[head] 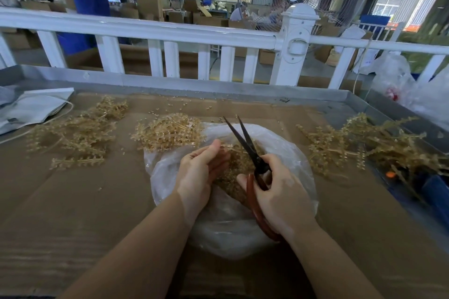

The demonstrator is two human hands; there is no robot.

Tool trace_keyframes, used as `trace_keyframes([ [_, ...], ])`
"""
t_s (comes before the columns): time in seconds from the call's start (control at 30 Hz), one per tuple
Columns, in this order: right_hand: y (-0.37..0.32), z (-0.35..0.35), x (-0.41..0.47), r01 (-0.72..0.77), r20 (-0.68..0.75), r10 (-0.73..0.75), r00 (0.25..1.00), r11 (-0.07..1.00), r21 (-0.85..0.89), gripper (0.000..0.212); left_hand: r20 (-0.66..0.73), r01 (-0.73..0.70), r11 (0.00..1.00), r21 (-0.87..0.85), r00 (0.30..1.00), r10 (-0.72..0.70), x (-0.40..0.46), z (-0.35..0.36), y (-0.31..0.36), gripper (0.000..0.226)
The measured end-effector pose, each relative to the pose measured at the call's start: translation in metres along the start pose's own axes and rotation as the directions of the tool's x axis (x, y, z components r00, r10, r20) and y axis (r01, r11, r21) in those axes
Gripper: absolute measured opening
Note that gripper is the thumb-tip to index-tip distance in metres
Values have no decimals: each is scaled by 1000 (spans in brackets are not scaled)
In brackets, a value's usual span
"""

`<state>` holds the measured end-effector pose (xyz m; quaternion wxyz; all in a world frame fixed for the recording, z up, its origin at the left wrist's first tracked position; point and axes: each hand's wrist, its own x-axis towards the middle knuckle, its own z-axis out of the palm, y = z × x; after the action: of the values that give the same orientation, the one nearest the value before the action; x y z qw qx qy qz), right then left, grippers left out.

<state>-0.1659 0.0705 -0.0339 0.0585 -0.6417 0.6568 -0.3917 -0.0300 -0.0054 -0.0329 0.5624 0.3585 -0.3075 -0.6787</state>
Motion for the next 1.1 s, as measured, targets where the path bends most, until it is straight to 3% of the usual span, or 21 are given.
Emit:
trace_keyframes([
  [0.17, 0, -7, -3, -35, 81, 35, 996, 999, 2, 29, -51, 42, 997, -58, 998, -45, 2, 3, 3, 5],
  [0.27, -2, -11, -5, -46, 102, 45, 994, 999, 6, 29, -47, 44, 997, -69, 998, -47, 4, 1, 4, 16],
  [0.47, -7, -17, -4, -113, 152, 106, 983, 993, 38, 30, -13, 98, 995, -24, 995, -98, 4, 0, 7, 31],
  [0.67, -12, -27, -1, -146, 197, 126, 972, 986, 86, 26, -28, 69, 997, 27, 997, -69, 2, 4, 13, 25],
  [0.8, -15, -35, 1, -166, 267, 139, 954, 983, 81, 29, -56, 14, 996, -85, 998, -19, 4, 7, 15, 30],
  [1.1, -24, -36, 1, -132, 339, 138, 931, 990, -42, 35, -51, 47, 958, -283, 997, -63, 5, 10, 16, 32],
])
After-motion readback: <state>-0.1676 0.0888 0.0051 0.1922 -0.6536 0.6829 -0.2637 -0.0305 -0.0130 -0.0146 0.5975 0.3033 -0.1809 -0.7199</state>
